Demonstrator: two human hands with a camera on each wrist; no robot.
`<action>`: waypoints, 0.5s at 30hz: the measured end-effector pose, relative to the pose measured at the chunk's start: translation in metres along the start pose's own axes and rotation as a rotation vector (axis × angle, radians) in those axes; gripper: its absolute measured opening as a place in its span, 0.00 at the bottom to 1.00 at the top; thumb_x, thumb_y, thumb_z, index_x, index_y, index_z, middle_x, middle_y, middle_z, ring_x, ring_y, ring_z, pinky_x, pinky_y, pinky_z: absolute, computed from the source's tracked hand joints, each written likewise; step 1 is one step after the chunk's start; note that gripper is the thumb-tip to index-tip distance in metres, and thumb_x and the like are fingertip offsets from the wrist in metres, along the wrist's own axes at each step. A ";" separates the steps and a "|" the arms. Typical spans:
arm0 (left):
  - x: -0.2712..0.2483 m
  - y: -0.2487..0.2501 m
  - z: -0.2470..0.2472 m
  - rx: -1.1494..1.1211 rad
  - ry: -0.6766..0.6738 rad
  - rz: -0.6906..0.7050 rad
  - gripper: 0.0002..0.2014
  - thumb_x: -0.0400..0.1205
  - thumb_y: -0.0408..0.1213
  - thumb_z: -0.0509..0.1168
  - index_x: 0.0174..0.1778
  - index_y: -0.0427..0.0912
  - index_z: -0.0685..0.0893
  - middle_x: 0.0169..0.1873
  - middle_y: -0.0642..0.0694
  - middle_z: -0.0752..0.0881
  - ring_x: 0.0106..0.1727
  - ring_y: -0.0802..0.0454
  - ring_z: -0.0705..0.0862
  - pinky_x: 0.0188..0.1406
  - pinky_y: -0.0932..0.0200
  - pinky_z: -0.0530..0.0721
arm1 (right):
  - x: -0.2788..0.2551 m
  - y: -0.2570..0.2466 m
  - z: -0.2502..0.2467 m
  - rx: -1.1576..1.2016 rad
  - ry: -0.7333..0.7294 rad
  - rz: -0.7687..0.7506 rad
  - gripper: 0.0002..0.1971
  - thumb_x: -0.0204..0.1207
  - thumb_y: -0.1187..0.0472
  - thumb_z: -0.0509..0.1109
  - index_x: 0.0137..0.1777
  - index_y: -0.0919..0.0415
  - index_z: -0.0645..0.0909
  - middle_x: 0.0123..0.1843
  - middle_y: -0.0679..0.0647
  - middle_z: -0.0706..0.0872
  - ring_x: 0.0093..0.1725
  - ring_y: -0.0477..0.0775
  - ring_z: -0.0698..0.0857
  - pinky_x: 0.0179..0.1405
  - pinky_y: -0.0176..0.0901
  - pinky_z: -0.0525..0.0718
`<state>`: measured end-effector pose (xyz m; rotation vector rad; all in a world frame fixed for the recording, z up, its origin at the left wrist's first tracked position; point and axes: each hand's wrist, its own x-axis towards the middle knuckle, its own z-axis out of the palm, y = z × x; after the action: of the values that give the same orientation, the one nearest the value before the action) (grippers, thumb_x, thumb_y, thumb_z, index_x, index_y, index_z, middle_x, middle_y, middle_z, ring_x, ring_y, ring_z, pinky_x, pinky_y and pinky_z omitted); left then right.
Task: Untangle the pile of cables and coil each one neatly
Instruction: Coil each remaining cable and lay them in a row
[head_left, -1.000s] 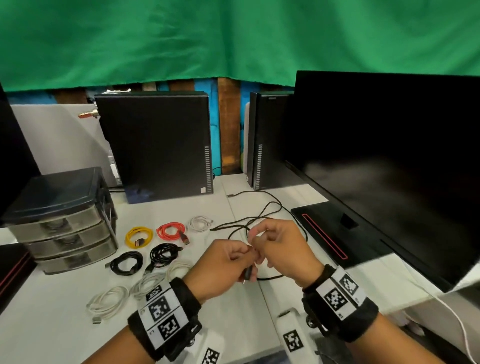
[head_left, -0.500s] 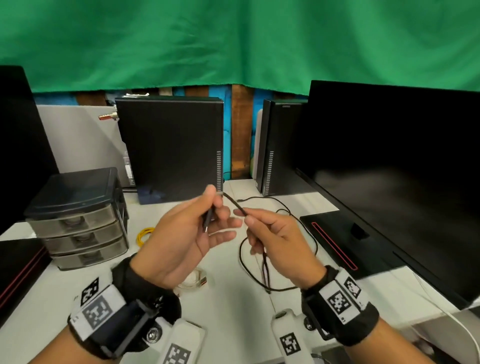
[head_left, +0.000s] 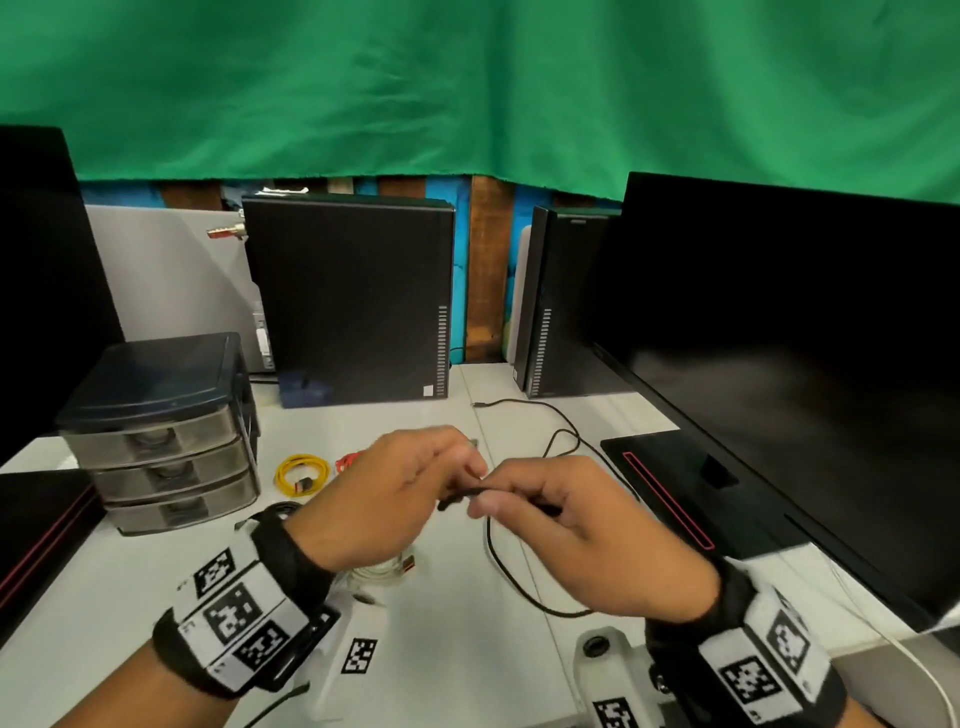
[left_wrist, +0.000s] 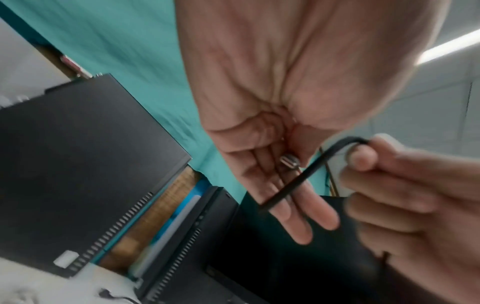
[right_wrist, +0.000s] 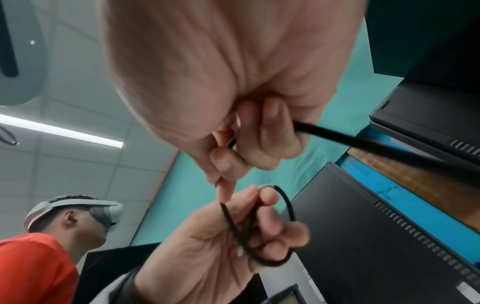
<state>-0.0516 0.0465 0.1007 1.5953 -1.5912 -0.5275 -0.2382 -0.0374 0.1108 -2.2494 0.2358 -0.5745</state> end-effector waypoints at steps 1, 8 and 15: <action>-0.002 0.005 0.002 -0.011 -0.055 -0.007 0.17 0.92 0.40 0.53 0.45 0.48 0.87 0.36 0.52 0.89 0.40 0.57 0.84 0.47 0.56 0.84 | 0.001 0.000 -0.004 0.028 0.037 -0.014 0.10 0.85 0.64 0.68 0.45 0.61 0.88 0.35 0.38 0.87 0.36 0.38 0.84 0.41 0.27 0.77; -0.012 0.028 -0.005 -0.525 -0.095 -0.026 0.20 0.88 0.48 0.53 0.47 0.48 0.90 0.24 0.48 0.82 0.28 0.55 0.80 0.47 0.55 0.82 | 0.009 0.014 -0.017 0.253 0.408 -0.025 0.12 0.75 0.58 0.70 0.52 0.62 0.90 0.31 0.43 0.87 0.31 0.39 0.82 0.31 0.27 0.77; -0.011 0.035 -0.008 -0.887 0.076 -0.065 0.21 0.87 0.44 0.59 0.56 0.27 0.86 0.21 0.49 0.73 0.21 0.54 0.76 0.56 0.57 0.87 | 0.013 0.042 0.021 0.228 0.220 0.148 0.13 0.87 0.59 0.64 0.53 0.57 0.91 0.28 0.52 0.74 0.27 0.40 0.70 0.33 0.27 0.71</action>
<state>-0.0692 0.0634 0.1298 0.9639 -1.0084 -1.0168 -0.2165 -0.0567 0.0720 -1.9311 0.4218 -0.7316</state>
